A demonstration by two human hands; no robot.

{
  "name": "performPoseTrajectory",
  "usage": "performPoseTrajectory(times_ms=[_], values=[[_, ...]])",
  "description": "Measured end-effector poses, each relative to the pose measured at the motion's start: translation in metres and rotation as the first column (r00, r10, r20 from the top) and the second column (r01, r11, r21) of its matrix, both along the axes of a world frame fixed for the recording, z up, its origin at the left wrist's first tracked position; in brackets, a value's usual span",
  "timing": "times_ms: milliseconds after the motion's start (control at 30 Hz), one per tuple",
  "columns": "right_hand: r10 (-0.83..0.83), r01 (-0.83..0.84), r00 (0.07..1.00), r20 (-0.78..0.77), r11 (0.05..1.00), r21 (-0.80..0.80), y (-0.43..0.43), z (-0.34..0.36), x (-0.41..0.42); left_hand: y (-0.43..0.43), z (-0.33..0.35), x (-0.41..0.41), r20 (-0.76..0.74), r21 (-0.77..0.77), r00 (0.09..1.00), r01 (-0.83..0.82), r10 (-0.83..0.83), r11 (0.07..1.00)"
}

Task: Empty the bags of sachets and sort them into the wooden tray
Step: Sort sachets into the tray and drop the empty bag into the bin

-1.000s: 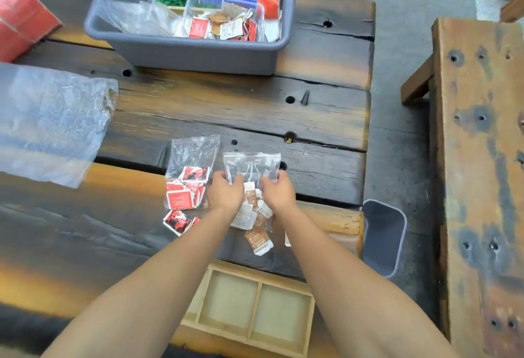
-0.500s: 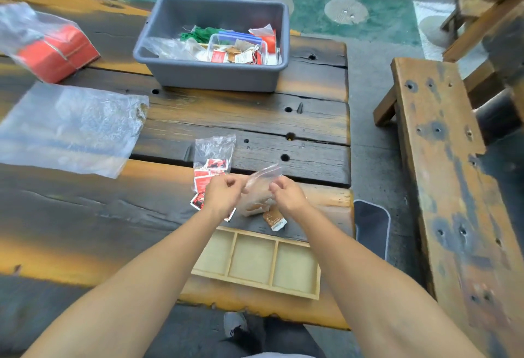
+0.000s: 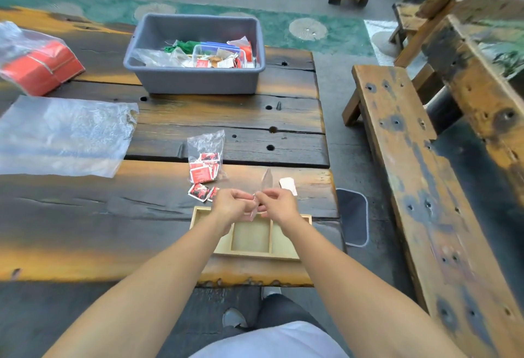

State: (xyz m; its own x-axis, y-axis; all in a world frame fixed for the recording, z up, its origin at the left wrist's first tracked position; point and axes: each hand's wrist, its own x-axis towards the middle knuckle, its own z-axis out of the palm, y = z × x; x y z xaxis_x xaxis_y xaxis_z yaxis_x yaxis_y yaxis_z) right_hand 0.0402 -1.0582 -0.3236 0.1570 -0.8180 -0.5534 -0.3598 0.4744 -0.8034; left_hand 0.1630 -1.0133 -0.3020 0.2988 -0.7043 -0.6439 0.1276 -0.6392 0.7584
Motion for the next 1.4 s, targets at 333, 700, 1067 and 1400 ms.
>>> performPoseTrajectory(times_ms=[333, 700, 1067, 1400], values=[[0.105, -0.105, 0.994, 0.025, 0.994, 0.035, -0.013, 0.013, -0.023, -0.006, 0.012, -0.005, -0.102, 0.079, 0.981, -0.155, 0.162, 0.985], [0.000, 0.005, 0.993, -0.122, 0.999, 0.034, -0.021, 0.015, -0.051, -0.040, 0.007, -0.020, 0.361, -0.058, 0.877, -0.317, 0.316, 0.947], [0.430, -0.542, 0.817, -0.384, 0.799, -0.260, -0.021, 0.017, -0.052, -0.044, 0.009, -0.044, 0.788, 0.071, 0.544, 0.386, -0.290, 0.920], [-0.295, 0.287, 0.956, 0.008, 0.937, 0.197, -0.036, 0.008, -0.036, -0.056, 0.016, -0.029, 0.618, 0.026, 0.778, 0.125, -0.114, 0.992]])
